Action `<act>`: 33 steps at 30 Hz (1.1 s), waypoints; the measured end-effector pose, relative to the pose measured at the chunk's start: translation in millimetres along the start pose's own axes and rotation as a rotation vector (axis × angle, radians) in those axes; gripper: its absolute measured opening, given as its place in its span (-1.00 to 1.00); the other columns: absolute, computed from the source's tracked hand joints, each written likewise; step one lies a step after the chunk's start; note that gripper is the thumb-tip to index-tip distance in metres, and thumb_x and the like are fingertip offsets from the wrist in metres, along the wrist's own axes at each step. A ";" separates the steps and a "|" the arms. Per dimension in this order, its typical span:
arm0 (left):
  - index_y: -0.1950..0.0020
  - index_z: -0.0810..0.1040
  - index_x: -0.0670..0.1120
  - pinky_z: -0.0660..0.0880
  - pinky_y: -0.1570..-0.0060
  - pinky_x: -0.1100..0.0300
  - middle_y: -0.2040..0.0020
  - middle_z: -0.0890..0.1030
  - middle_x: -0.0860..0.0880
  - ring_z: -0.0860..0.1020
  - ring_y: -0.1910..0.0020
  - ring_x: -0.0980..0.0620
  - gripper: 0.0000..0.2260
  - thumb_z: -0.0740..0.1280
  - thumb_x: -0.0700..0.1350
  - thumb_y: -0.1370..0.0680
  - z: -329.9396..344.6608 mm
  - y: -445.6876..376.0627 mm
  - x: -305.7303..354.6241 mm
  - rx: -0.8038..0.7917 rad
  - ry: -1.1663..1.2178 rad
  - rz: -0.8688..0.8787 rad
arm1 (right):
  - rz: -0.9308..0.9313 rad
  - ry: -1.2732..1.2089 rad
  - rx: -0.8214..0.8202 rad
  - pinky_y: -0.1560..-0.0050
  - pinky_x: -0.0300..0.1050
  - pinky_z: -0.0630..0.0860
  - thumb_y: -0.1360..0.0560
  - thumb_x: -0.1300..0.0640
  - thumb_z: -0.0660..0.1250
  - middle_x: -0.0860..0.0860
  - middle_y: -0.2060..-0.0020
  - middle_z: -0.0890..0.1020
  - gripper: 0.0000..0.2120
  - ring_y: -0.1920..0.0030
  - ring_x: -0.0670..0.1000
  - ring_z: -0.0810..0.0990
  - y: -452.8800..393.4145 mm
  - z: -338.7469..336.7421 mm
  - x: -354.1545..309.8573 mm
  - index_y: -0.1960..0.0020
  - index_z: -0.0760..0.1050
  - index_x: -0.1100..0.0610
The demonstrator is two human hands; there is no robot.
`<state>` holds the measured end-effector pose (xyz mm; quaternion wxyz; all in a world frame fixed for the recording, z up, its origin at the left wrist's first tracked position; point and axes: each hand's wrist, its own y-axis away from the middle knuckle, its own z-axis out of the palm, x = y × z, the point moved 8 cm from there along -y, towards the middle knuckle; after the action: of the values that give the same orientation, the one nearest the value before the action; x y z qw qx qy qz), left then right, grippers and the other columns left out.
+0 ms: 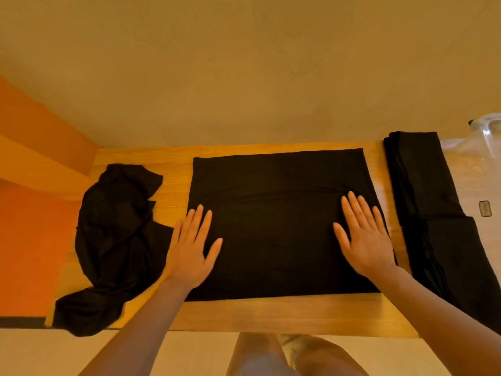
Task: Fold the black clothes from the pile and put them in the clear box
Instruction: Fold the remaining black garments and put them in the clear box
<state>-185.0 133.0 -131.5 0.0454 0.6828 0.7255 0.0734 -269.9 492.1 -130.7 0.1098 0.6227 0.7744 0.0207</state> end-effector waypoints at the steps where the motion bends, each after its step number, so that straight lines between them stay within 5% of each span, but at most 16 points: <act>1: -0.57 0.02 -0.05 -0.03 -0.50 -0.06 -0.58 0.03 -0.06 -0.06 -0.56 -0.02 -0.39 -0.16 0.26 -0.61 -1.8 4.5 -4.6 0.005 -0.015 -0.014 | 0.002 0.005 -0.001 -0.51 -0.08 -0.25 -0.59 -0.24 -0.24 -0.04 -0.56 -0.08 -0.38 -0.54 -0.08 -0.22 2.5 -1.0 3.1 -0.56 -0.11 0.03; 10: -0.57 0.04 -0.01 -0.01 -0.48 -0.06 -0.58 0.03 -0.02 -0.06 -0.56 0.00 -0.46 -0.07 0.20 -0.64 2.8 64.3 83.4 0.016 0.077 0.065 | -0.211 0.004 0.012 -0.51 0.04 -0.07 -0.63 -0.18 -0.14 -0.02 -0.55 0.04 -0.44 -0.55 -0.04 -0.09 75.7 9.4 -47.8 -0.56 0.02 0.05; 29: -0.58 -0.04 -0.01 -0.08 -0.48 0.00 -0.59 -0.06 -0.05 -0.14 -0.56 0.00 -0.35 -0.15 0.33 -0.59 29.3 157.3 26.2 -0.054 0.060 -0.052 | -0.212 0.046 -0.021 -0.51 0.00 -0.16 -0.60 -0.30 -0.20 0.02 -0.56 -0.08 -0.30 -0.55 -0.01 -0.15 150.1 25.4 12.4 -0.57 -0.08 0.12; 33: -0.58 -0.05 0.00 -0.06 -0.49 0.03 -0.58 -0.09 -0.03 -0.10 -0.56 -0.02 -0.32 0.07 0.30 -0.58 26.2 168.0 20.0 -0.037 0.022 -0.012 | -0.230 0.034 -0.005 -0.51 -0.06 -0.14 -0.57 -0.36 -0.14 0.06 -0.56 -0.02 -0.23 -0.55 0.00 -0.12 161.2 23.3 22.6 -0.56 -0.04 0.15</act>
<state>-16.6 163.6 -128.3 0.0505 0.6767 0.7285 0.0939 -115.1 547.6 -129.4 0.1000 0.5288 0.8426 0.0206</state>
